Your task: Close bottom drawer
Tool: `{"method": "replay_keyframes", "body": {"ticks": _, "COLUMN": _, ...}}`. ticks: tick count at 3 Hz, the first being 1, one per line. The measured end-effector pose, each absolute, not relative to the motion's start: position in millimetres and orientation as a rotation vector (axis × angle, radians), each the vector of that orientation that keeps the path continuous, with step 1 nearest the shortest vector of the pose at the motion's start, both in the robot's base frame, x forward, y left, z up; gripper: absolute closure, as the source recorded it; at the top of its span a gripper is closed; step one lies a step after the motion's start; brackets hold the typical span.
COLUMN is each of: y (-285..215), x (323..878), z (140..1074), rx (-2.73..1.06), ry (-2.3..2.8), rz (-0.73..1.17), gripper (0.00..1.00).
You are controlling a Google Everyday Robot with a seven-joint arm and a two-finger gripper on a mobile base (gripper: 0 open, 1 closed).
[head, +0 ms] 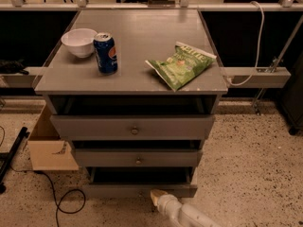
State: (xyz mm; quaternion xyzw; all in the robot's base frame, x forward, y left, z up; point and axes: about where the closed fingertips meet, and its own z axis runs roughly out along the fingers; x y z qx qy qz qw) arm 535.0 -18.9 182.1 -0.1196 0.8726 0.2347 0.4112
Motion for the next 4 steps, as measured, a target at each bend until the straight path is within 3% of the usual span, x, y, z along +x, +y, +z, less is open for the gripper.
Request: {"method": "replay_keyframes", "body": {"ticks": 4, "y": -11.5, "x": 576.9, "z": 189.4, "rx": -0.198, "ry": 2.136, "rz": 0.620, "gripper": 1.00}}
